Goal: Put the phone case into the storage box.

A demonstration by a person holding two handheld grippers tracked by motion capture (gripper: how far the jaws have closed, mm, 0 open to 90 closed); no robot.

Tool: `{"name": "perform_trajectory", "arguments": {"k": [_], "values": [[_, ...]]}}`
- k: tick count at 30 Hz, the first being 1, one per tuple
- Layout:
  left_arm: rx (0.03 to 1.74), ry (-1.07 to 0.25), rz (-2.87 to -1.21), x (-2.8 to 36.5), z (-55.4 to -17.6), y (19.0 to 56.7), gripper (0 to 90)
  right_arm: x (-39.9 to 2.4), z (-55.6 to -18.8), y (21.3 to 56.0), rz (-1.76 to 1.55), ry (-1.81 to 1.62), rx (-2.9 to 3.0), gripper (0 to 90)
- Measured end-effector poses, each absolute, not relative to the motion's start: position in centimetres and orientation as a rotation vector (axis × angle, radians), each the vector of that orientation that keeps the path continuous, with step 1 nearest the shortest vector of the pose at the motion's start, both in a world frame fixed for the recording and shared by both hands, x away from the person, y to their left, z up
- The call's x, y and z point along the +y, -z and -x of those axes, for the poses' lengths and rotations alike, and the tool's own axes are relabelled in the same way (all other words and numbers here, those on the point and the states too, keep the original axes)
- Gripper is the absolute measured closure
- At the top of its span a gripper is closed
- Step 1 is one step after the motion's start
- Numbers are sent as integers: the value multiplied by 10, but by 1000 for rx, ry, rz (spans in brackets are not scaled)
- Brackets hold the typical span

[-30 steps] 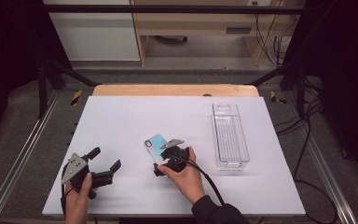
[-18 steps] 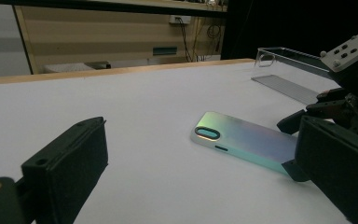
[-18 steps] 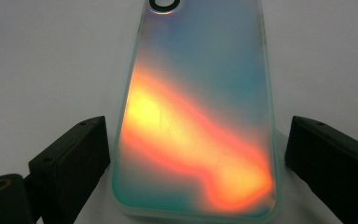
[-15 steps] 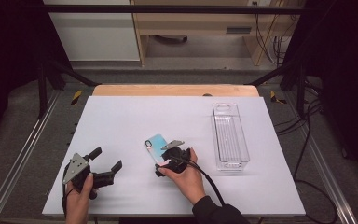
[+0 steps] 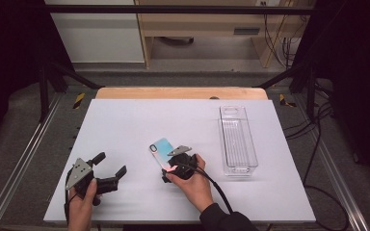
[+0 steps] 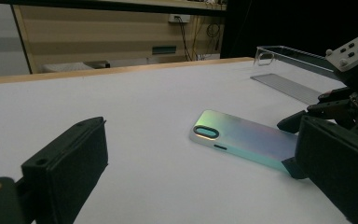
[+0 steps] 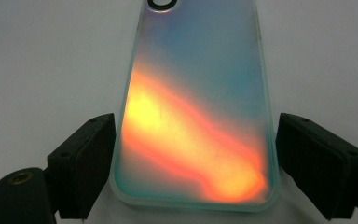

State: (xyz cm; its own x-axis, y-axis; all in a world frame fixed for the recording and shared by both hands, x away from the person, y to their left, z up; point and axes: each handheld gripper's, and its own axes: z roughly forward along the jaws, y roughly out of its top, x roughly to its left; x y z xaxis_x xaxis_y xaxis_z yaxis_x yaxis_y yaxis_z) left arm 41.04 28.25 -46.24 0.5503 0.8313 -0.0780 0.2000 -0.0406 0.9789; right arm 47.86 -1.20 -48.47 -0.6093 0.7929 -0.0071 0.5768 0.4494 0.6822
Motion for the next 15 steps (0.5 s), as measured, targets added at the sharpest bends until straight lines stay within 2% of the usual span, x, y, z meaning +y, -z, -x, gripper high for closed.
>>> {"name": "perform_trajectory", "arguments": {"k": [15], "values": [[906,-644,-1568,282,-411,463,21,-15,-478,485,-1172,-965,2370,170]]}}
